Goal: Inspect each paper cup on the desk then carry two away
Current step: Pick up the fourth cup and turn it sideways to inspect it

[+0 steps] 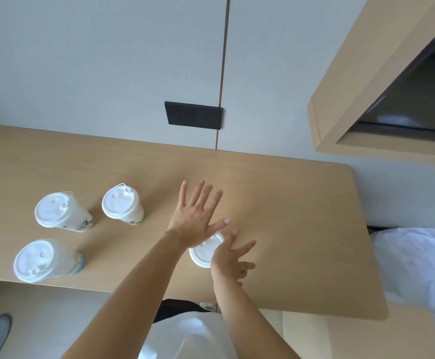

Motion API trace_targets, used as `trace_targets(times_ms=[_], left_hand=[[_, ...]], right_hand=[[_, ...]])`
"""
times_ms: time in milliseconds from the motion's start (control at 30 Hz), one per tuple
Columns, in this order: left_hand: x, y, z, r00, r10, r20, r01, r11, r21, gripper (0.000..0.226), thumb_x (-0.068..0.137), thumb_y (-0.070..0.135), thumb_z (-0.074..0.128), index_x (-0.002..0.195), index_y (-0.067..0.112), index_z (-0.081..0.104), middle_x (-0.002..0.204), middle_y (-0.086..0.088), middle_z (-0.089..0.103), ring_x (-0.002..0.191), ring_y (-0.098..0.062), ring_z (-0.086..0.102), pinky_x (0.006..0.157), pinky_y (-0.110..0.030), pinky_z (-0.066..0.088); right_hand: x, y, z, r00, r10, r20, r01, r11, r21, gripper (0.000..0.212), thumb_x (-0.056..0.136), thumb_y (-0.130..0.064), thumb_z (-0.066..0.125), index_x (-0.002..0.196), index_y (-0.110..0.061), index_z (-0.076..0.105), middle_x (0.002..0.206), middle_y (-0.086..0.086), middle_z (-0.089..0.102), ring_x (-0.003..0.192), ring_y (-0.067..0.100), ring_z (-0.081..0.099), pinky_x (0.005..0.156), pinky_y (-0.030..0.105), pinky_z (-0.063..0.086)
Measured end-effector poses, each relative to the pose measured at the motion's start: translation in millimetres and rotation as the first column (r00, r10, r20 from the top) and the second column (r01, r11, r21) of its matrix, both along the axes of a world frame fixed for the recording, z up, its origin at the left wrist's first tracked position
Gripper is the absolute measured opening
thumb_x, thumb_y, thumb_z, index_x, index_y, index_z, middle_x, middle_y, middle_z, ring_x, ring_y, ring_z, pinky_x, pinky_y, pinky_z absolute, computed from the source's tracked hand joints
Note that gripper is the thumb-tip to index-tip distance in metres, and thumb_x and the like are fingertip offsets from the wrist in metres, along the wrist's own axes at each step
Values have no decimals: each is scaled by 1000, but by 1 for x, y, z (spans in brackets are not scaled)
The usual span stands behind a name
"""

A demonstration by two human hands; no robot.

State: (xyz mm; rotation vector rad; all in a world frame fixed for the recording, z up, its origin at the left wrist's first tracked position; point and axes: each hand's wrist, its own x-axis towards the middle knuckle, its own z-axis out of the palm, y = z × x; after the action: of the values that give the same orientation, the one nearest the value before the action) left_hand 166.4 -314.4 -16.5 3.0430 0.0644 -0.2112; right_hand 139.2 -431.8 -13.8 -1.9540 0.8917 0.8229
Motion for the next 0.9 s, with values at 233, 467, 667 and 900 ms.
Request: trace_targets(times_ms=[233,467,667,900], left_hand=[[-25,-34,8,758,651,-37,-603,678,-419,87,95,73,11,162,19,20,166,-5,29,159,-31,10,123,-63,3],[-44,-50,-13,437,845,-308,-859,291,-420,83,97,72,18,162,20,15,164,-8,34,157,-29,14,123,-64,3],[-37,-53,-12,493,821,-289,-840,363,-403,74,100,66,14,163,28,12,163,-6,36,157,-29,16,123,-65,4],[-34,-36,-15,651,725,-224,-723,503,-473,83,90,70,4,163,31,15,165,-1,32,159,-28,11,124,-63,2]], right_hand=[[29,-14,2,942,169,289,-157,986,-65,79,101,-73,24,166,-39,-5,174,19,-13,162,32,1,128,55,0],[42,2,-7,743,525,415,-482,850,-211,80,102,-70,28,166,-35,-5,172,24,-14,160,32,-7,125,56,2],[46,-1,-21,788,513,342,-449,857,-251,76,102,-70,23,167,-36,1,173,22,2,161,27,-4,125,57,2],[35,5,-24,875,334,350,-290,941,-173,76,100,-73,16,166,-36,16,171,18,17,159,30,14,125,57,6]])
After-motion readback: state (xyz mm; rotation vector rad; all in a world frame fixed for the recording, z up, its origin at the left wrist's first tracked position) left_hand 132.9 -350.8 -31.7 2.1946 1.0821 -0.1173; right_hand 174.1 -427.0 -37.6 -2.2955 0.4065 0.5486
